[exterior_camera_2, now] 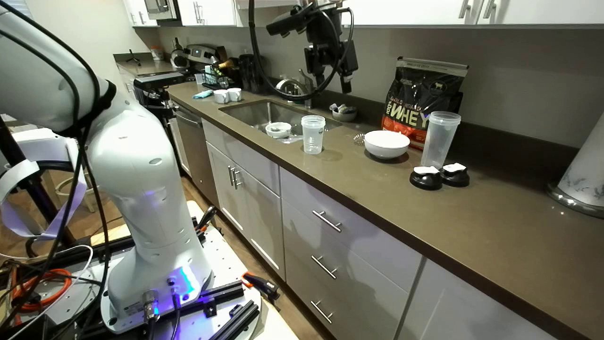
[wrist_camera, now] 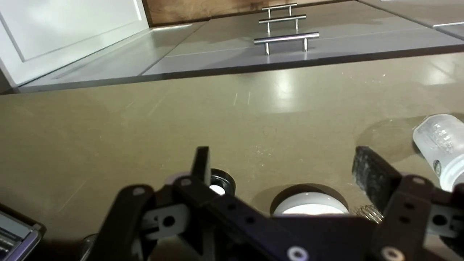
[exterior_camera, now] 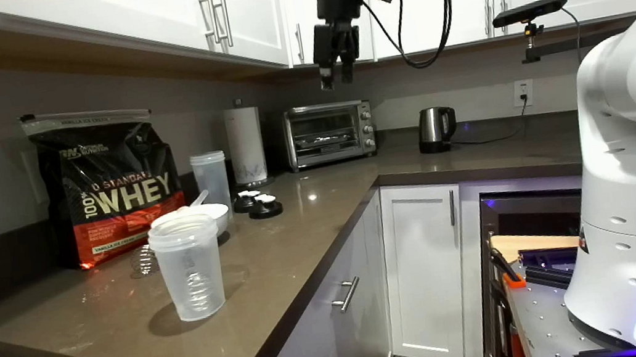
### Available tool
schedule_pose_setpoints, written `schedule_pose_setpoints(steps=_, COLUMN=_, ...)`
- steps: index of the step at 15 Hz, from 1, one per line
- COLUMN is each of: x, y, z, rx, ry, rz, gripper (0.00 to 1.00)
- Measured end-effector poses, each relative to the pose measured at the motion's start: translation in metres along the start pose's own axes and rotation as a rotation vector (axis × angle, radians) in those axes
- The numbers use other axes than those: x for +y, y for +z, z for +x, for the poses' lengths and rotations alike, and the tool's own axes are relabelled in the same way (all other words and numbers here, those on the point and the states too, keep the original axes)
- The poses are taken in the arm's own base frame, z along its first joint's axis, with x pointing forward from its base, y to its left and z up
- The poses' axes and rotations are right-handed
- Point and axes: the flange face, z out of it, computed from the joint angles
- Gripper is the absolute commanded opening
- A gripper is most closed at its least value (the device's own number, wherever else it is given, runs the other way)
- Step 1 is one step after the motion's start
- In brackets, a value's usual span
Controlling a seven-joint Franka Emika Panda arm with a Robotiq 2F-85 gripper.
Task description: Slide the bowl forward
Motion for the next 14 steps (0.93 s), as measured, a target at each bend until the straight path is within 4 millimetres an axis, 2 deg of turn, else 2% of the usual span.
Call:
schedule_pose_setpoints(steps=6, x=-0.035, y=0.026, z=0.043, rx=0.108, ry=-0.040, rz=0.029, gripper=1.00)
schedule_pose_setpoints(steps=14, x=-0.086, y=0.080, z=0.122, rx=0.149, ry=-0.031, rz=0.131, gripper=1.00)
